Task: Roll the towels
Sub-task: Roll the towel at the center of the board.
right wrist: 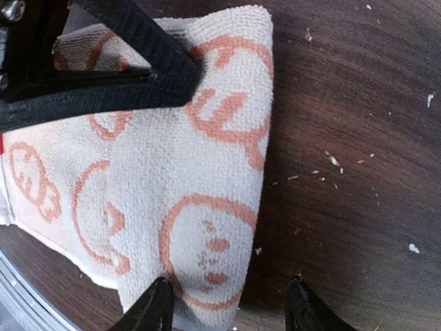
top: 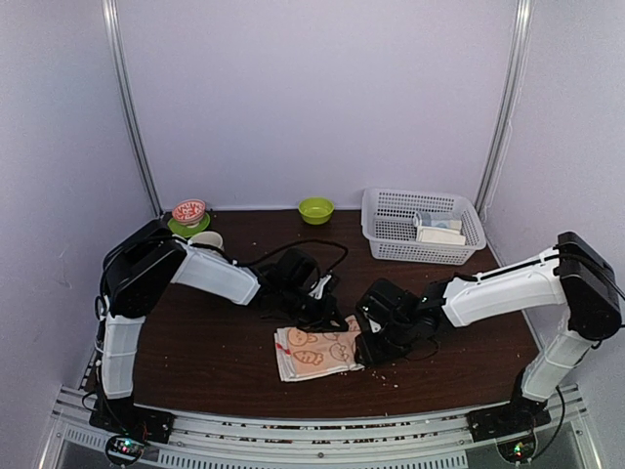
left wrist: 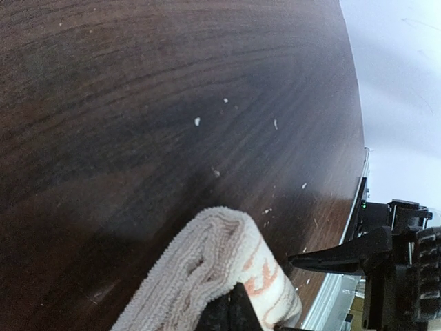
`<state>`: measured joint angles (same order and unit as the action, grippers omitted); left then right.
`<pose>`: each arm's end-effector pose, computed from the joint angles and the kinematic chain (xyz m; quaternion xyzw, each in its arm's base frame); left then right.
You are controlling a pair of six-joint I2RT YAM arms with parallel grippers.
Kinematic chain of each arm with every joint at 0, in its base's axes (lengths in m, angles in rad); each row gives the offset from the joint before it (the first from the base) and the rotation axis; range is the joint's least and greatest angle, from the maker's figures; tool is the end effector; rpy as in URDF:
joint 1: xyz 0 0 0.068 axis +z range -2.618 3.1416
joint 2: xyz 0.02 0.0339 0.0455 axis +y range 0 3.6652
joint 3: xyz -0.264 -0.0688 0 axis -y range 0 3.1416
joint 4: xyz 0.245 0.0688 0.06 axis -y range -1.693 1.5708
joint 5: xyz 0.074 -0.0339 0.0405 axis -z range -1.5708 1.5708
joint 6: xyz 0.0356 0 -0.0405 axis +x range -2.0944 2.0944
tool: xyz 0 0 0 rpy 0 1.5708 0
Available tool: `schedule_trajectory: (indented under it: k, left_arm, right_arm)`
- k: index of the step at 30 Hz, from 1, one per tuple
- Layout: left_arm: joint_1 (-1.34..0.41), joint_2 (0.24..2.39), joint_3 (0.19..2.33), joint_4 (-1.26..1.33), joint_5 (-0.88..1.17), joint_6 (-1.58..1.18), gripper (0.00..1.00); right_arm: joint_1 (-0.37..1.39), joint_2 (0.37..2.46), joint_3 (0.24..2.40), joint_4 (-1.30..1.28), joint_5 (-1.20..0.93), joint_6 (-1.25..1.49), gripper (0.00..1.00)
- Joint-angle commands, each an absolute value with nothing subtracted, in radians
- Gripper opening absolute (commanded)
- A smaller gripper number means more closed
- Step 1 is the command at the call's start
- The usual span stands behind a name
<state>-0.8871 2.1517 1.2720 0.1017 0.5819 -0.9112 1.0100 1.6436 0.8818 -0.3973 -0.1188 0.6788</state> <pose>0.2635 -0.3544 0.1108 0.1001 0.8850 -0.4542 0.0230 0.1569 0.2577 0.1509 -0.1730 0.9618 0.1911 0.0921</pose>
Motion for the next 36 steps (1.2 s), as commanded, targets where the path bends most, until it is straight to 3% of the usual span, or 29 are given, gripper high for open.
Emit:
schedule_trajectory:
  k: [1,8,19,23,26,30,33,36]
  left_arm:
    - [-0.881,2.138,1.252,0.086,0.562,-0.888,0.00]
    - [-0.881,2.131,1.242,0.091,0.554,-0.883,0.00]
    - [-0.881,2.106,1.216,0.105,0.550,-0.886,0.00]
    - [-0.881,2.100,1.209,0.109,0.551,-0.885,0.00]
    - [-0.881,2.096,1.204,0.113,0.554,-0.885,0.00]
    - [-0.881,2.081,1.201,0.105,0.558,-0.882,0.00]
    - [-0.881,2.048,1.201,0.080,0.554,-0.871,0.00]
    - [-0.881,2.000,1.198,0.050,0.541,-0.853,0.19]
  right_arm:
    - [1.000,1.525,0.835,-0.390,-0.112,0.692,0.57]
    - [0.900,1.415,0.695,-0.161,-0.201,0.835,0.56]
    - [0.868,1.592,0.666,0.031,-0.378,0.939,0.47]
    - [0.868,1.650,0.663,0.040,-0.399,0.954,0.40]
    - [0.869,1.671,0.647,0.074,-0.414,0.967,0.24]
    - [0.867,1.639,0.679,-0.056,-0.316,0.905,0.01]
    - [0.867,1.595,0.762,-0.272,-0.166,0.815,0.00]
    - [0.868,1.583,0.871,-0.495,-0.005,0.713,0.00]
